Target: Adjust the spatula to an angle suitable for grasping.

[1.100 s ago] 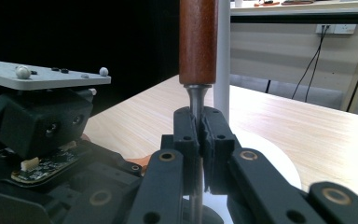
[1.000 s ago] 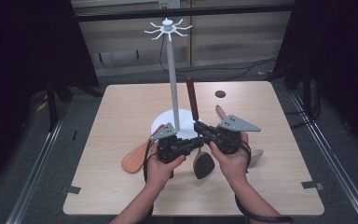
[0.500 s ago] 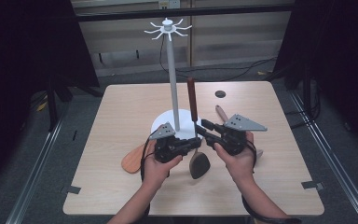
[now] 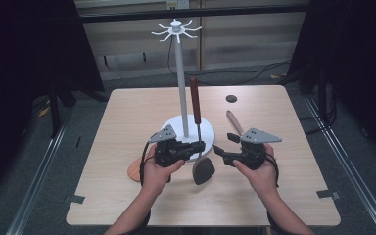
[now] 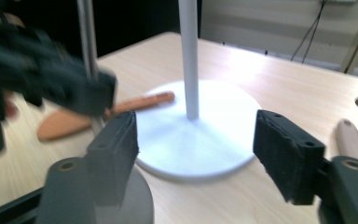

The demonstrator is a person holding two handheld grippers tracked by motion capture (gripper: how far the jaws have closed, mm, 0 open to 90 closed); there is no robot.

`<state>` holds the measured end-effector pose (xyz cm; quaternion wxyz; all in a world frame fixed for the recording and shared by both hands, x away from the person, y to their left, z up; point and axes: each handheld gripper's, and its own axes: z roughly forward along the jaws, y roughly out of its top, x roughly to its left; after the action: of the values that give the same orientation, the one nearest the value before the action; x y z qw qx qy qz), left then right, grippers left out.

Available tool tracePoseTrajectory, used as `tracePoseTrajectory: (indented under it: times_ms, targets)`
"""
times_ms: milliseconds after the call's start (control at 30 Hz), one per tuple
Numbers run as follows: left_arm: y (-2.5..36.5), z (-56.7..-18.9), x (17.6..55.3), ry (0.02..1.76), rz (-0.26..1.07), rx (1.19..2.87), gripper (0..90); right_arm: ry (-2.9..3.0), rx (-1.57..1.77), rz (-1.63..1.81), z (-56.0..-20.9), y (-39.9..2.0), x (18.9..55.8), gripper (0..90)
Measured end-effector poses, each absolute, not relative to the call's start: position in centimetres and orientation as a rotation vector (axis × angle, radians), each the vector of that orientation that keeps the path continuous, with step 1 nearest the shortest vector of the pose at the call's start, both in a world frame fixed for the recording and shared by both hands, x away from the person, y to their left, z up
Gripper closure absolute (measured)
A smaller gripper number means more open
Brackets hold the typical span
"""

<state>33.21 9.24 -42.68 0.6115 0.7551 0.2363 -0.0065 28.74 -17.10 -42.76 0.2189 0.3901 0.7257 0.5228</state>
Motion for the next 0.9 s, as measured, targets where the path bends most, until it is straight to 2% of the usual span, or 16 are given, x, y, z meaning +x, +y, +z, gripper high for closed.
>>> tracePoseTrajectory:
  times_ms: [367, 767, 900]
  targets:
    - [9.9, -41.7, 33.8, 0.519, -0.022, 1.780, 84.8, 2.077, 1.106, 1.330, -45.3, -17.1, 28.5, 14.5]
    - [10.4, -40.6, 34.2, 0.499, -0.036, 1.795, 84.7, 2.149, 1.150, 1.315, -46.6, -17.2, 28.4, 5.8]
    - [10.4, -40.4, 34.3, 0.497, -0.044, 1.796, 84.7, 2.158, 1.155, 1.303, -46.7, -17.2, 28.4, 5.8]
